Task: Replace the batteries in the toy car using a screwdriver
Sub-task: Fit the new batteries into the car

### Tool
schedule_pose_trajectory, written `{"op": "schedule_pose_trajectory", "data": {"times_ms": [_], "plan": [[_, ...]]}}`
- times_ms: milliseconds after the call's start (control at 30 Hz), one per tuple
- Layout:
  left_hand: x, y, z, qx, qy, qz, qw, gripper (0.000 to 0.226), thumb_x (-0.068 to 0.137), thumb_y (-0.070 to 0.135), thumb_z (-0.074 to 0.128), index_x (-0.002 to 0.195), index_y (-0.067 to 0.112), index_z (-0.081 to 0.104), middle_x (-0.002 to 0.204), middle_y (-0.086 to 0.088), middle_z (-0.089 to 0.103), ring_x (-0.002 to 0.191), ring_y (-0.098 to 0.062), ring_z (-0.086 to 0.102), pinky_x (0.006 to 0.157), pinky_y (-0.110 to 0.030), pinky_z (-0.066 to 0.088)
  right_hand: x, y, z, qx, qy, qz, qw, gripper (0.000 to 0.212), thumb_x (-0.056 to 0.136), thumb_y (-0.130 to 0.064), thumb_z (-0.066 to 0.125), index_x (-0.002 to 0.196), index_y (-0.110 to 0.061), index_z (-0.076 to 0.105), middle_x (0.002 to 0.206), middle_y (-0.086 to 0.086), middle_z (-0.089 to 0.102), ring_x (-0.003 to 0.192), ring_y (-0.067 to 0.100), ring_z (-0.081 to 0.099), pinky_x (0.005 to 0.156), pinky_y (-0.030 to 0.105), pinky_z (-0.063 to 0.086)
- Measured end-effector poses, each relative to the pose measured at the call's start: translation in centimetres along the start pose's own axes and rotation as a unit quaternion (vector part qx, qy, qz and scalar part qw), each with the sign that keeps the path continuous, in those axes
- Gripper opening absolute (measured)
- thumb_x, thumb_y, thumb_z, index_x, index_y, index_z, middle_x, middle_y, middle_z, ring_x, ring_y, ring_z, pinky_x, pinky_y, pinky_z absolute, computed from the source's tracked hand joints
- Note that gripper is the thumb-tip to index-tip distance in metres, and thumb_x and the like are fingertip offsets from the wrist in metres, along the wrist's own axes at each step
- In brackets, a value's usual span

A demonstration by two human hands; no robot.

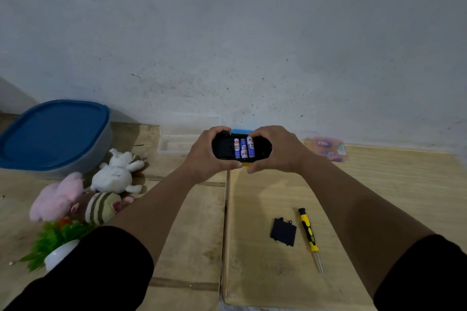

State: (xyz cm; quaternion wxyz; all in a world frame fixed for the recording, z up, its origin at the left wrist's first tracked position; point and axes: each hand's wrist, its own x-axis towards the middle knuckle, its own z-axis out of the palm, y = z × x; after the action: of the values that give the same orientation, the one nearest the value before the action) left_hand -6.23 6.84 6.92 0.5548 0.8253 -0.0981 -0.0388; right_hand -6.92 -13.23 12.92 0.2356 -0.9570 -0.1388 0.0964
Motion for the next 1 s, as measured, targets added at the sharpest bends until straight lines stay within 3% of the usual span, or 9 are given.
{"op": "schedule_pose_trajectory", "data": {"times_ms": [200, 433, 567, 667, 833, 933, 1000], "plan": [[-0.1, 0.0, 0.5, -0.019, -0.028, -0.008, 0.999, 0.084, 0.053, 0.026, 0.091, 0.124, 0.029, 0.048, 0.122, 0.002, 0.051, 0.112, -0.011, 0.054, 0.093, -0.033, 0.052, -0.5, 0.4, -0.5, -0.067, -0.003, -0.006, 0.998, 0.067, 0.065, -0.044, 0.08, 0.123, -0.022, 0.053, 0.117, -0.001, 0.056, 0.105, 0.015, 0.05, 0.092, 0.034, 0.043], [0.0, 0.2, 0.1, -0.032, -0.038, -0.011, 0.999, 0.084, 0.054, 0.026, 0.091, 0.126, 0.027, 0.048, 0.124, 0.001, 0.051, 0.113, -0.012, 0.055, 0.091, -0.029, 0.053, -0.4, 0.5, -0.5, -0.116, -0.021, -0.011, 0.993, 0.067, 0.077, -0.051, 0.067, 0.136, -0.025, 0.049, 0.132, -0.002, 0.048, 0.122, 0.014, 0.037, 0.101, 0.031, 0.033], [-0.3, 0.0, 0.1, -0.036, -0.033, -0.012, 0.999, 0.084, 0.054, 0.027, 0.091, 0.126, 0.027, 0.047, 0.125, 0.001, 0.051, 0.113, -0.013, 0.054, 0.092, -0.028, 0.052, -0.5, 0.3, -0.3, -0.083, -0.019, -0.012, 0.996, 0.059, 0.076, -0.046, 0.071, 0.13, -0.03, 0.055, 0.136, 0.001, 0.044, 0.123, 0.016, 0.039, 0.104, 0.035, 0.036], [-0.1, 0.1, -0.2, -0.038, -0.032, -0.009, 0.999, 0.085, 0.053, 0.028, 0.092, 0.126, 0.029, 0.048, 0.125, 0.001, 0.051, 0.113, -0.012, 0.055, 0.094, -0.032, 0.051, -0.7, 0.0, 0.1, -0.022, -0.002, -0.023, 0.999, 0.047, 0.076, -0.036, 0.075, 0.121, -0.033, 0.062, 0.135, 0.002, 0.038, 0.121, 0.017, 0.041, 0.101, 0.03, 0.04], [0.1, 0.4, -0.9, -0.033, -0.032, -0.001, 0.999, 0.085, 0.053, 0.026, 0.092, 0.125, 0.03, 0.048, 0.123, 0.002, 0.051, 0.112, -0.011, 0.055, 0.094, -0.032, 0.052, -0.8, -0.6, 0.7, -0.014, 0.023, -0.029, 0.999, 0.039, 0.078, -0.032, 0.073, 0.116, -0.033, 0.065, 0.136, 0.005, 0.036, 0.124, 0.019, 0.034, 0.105, 0.031, 0.034], [-0.4, 0.4, -1.1, -0.037, -0.043, -0.002, 0.998, 0.085, 0.053, 0.024, 0.092, 0.126, 0.028, 0.048, 0.124, 0.002, 0.051, 0.112, -0.011, 0.055, 0.093, -0.033, 0.052, -0.9, -0.7, 0.6, -0.029, 0.016, -0.032, 0.999, 0.048, 0.076, -0.037, 0.074, 0.122, -0.037, 0.06, 0.13, 0.003, 0.039, 0.12, 0.018, 0.035, 0.102, 0.032, 0.035], [-0.7, 0.7, -1.3, -0.039, -0.065, 0.004, 0.997, 0.086, 0.055, 0.022, 0.091, 0.129, 0.028, 0.047, 0.124, 0.003, 0.052, 0.113, -0.01, 0.055, 0.092, -0.031, 0.053, -1.1, -0.6, 0.6, -0.049, 0.005, -0.021, 0.999, 0.072, 0.071, -0.043, 0.076, 0.135, -0.041, 0.043, 0.123, 0.002, 0.042, 0.114, 0.016, 0.039, 0.095, 0.03, 0.036]]}}
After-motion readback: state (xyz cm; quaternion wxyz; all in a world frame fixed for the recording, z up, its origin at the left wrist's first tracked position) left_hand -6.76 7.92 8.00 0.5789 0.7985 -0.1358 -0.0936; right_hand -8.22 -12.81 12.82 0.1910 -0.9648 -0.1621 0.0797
